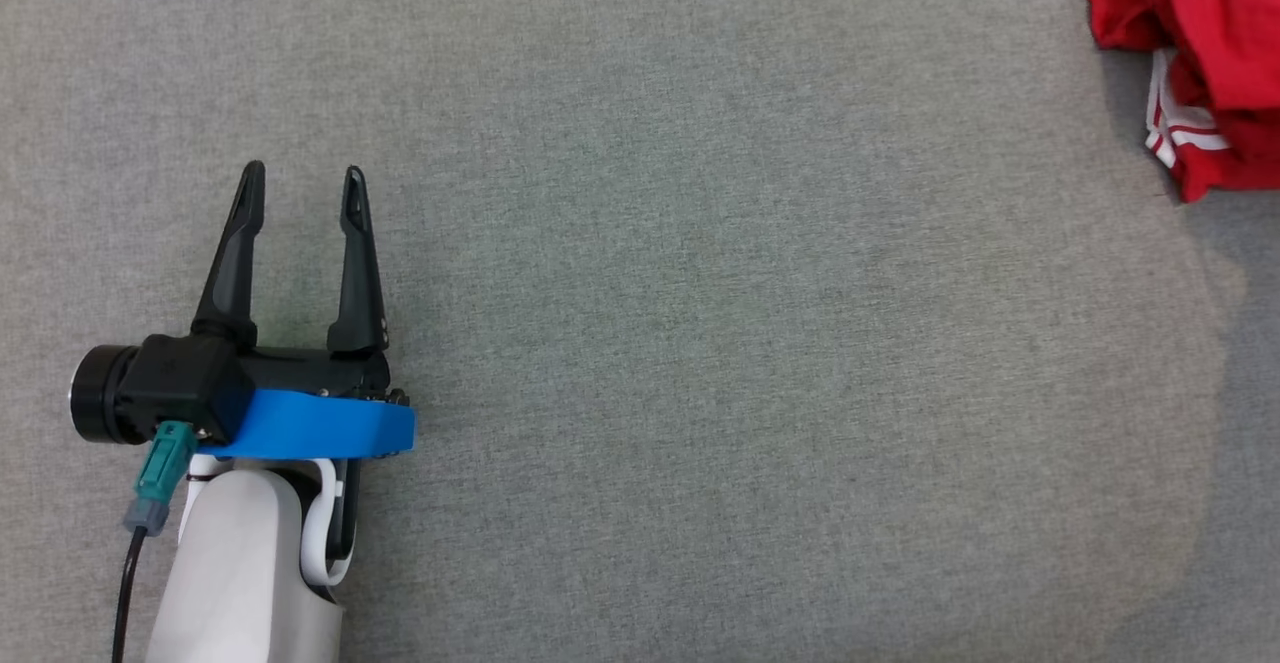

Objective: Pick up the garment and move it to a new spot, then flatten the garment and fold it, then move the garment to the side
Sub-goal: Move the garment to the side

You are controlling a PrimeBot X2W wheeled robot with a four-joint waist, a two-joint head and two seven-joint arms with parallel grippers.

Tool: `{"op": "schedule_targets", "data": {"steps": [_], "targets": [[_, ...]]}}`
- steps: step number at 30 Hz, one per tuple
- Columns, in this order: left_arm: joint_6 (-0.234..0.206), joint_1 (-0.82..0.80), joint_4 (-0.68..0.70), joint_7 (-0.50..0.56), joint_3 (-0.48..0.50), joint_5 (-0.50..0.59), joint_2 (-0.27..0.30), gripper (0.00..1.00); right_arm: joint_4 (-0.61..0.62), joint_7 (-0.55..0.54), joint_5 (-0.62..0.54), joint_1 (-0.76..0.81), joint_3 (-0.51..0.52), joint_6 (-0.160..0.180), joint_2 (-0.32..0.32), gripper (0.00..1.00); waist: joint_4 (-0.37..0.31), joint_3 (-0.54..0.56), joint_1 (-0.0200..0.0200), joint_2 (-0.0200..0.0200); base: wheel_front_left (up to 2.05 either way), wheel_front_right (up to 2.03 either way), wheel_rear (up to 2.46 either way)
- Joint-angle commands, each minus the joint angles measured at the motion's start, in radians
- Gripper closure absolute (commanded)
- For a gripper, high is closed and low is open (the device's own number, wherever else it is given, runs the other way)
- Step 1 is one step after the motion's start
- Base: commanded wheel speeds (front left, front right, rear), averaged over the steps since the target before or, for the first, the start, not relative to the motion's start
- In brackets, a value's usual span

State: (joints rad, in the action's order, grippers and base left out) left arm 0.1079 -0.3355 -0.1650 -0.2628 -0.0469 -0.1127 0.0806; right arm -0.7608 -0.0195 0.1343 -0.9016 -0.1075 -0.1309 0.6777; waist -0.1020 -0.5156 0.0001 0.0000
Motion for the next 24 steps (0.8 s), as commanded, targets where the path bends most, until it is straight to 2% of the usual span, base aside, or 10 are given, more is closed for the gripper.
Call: {"op": "schedule_targets", "data": {"steps": [1, 6, 7, 8, 9, 15, 20, 23, 24], "targets": [[0.005, -0.022, 0.003, -0.003, -0.002, 0.005, 0.004, 0.00, -0.023, 0.009, -0.004, -0.027, 0.004, 0.000, 0.024, 1.00, 0.007, -0.010, -0.0001, 0.0000, 0.00, 0.00, 0.00], [0.004, -0.028, 0.003, -0.003, -0.002, 0.005, 0.007, 0.00, -0.085, 0.014, -0.046, -0.075, 0.013, 0.000, 0.005, 1.00, 0.016, -0.029, -0.0001, 0.0000, 0.00, 0.00, 0.00], [0.004, -0.030, 0.003, -0.003, -0.002, 0.005, 0.007, 0.00, -0.095, 0.013, -0.058, -0.084, 0.018, 0.000, 0.005, 0.84, 0.018, -0.032, -0.0001, 0.0000, 0.00, 0.00, 0.00], [0.004, -0.032, 0.002, -0.003, -0.001, 0.005, 0.006, 0.00, -0.102, 0.016, -0.075, -0.093, 0.025, 0.000, 0.005, 0.60, 0.019, -0.034, -0.0001, 0.0000, 0.00, 0.00, 0.00], [0.004, -0.033, 0.001, -0.003, 0.000, 0.005, 0.006, 0.00, -0.111, 0.019, -0.084, -0.101, 0.027, 0.000, -0.001, 0.00, 0.020, -0.035, -0.0001, 0.0000, 0.00, 0.00, 0.00], [0.000, -0.023, -0.005, -0.003, 0.012, 0.001, 0.008, 0.00, -0.132, 0.053, -0.141, -0.132, 0.045, 0.000, -0.021, 0.00, 0.018, -0.026, -0.0001, 0.0000, 0.00, 0.00, 0.00], [-0.008, 0.022, -0.016, -0.003, 0.038, -0.010, 0.008, 0.00, -0.122, 0.169, -0.190, -0.121, 0.072, 0.000, -0.072, 0.00, 0.009, 0.043, -0.0001, 0.0000, 0.00, 0.00, 0.00], [-0.013, 0.052, -0.018, -0.003, 0.052, -0.019, 0.003, 0.00, -0.108, 0.221, -0.168, -0.102, 0.084, 0.000, -0.131, 0.00, 0.011, 0.091, -0.0001, 0.0000, 0.00, 0.00, 0.00], [-0.013, 0.052, -0.018, -0.003, 0.052, -0.019, 0.003, 0.00, -0.108, 0.221, -0.168, -0.102, 0.084, 0.000, -0.131, 0.00, 0.011, 0.091, -0.0001, 0.0000, 0.00, 0.00, 0.00]]}}
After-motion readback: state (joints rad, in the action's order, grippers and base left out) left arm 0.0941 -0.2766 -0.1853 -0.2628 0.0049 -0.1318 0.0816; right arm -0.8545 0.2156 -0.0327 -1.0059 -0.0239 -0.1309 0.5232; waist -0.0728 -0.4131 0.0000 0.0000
